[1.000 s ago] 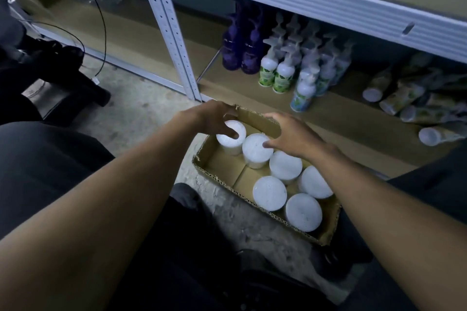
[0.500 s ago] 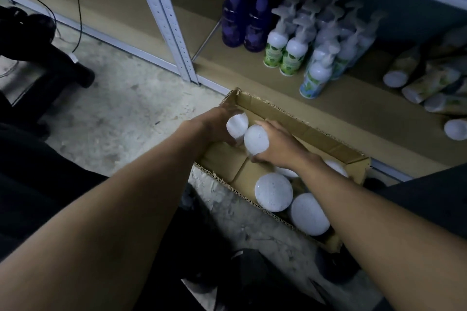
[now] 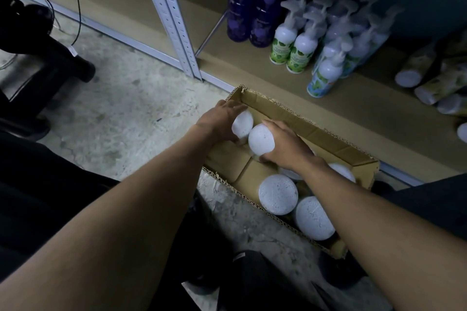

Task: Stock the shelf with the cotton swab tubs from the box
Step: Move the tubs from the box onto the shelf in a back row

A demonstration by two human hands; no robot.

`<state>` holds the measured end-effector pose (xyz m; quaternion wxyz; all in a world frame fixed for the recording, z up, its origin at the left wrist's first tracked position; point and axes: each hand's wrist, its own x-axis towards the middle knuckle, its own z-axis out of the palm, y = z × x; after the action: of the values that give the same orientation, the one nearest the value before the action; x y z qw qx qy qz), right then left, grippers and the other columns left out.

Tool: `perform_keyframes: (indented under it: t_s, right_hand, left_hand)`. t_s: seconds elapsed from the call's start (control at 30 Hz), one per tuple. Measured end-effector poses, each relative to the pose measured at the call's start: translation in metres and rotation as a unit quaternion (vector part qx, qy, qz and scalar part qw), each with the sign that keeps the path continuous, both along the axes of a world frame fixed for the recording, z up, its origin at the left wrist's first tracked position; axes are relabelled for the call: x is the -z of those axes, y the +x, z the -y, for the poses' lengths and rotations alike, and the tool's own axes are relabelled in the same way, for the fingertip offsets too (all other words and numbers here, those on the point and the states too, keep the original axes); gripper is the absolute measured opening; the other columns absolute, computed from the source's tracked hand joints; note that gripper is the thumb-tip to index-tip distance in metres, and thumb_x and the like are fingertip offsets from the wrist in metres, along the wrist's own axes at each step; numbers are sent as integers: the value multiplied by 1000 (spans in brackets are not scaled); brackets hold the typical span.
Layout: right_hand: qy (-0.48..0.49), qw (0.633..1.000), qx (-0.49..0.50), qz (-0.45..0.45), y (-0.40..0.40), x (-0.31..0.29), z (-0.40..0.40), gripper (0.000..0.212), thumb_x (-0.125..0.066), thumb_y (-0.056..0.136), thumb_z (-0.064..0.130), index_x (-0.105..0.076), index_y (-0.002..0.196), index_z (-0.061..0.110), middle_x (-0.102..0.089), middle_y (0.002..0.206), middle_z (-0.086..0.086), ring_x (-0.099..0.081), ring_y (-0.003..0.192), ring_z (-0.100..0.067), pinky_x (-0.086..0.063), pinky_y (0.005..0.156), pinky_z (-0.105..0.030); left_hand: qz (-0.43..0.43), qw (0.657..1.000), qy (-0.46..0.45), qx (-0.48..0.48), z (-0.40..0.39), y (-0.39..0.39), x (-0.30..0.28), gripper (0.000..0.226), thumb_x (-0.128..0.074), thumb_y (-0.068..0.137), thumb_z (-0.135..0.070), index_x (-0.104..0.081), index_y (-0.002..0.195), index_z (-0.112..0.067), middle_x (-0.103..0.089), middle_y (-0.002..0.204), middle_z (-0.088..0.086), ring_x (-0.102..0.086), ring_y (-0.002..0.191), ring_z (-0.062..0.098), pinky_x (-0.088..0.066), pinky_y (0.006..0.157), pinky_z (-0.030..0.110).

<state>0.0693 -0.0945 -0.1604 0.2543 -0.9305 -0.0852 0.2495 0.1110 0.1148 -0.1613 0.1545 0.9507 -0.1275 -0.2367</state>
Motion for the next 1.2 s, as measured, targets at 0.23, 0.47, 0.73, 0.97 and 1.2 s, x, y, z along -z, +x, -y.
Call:
perform_keyframes:
  t_s: [0.23,0.47,0.73,0.97,1.2]
  right_hand:
    - [-8,1000,-12,7,-2,-1,2,102,-88,70,32,-32,154,24,-30,156,2,-39,139,-22,-38,109,-35]
    - [0,1000,-14,11,-1,-10,6,103,-89,67,32,-34,154,23,-33,153,4,-39,138,-17,-36,110,-31]
    - [-3,999,-10,39,3,-48,12,103,-89,66,34,-36,153,25,-39,149,-1,-41,136,-21,-35,107,-28]
    - [-8,998,-17,68,-4,-103,20,104,-89,64,41,-35,152,29,-39,149,0,-40,135,-22,-38,107,-34]
    - [-34,993,-40,108,-20,-176,42,103,-85,65,47,-35,153,30,-40,150,3,-38,138,-19,-39,105,-33]
  left_hand:
    - [2,1000,24,3,2,-1,-6,101,-86,65,-37,-37,152,-23,-37,154,4,-34,139,28,-44,106,44]
    - [3,999,35,-7,4,-5,-23,95,-85,66,-36,-41,149,-20,-43,150,7,-37,134,29,-47,102,44]
    - [18,997,61,-44,12,-8,-66,92,-84,66,-42,-44,145,-17,-47,143,10,-40,133,31,-44,104,47]
    - [39,997,12,-62,23,-19,-118,93,-84,65,-38,-45,145,-16,-46,139,9,-48,127,32,-49,101,43]
    - [63,997,31,-45,35,-36,-181,91,-83,66,-48,-46,145,-19,-51,136,8,-54,121,27,-48,99,35]
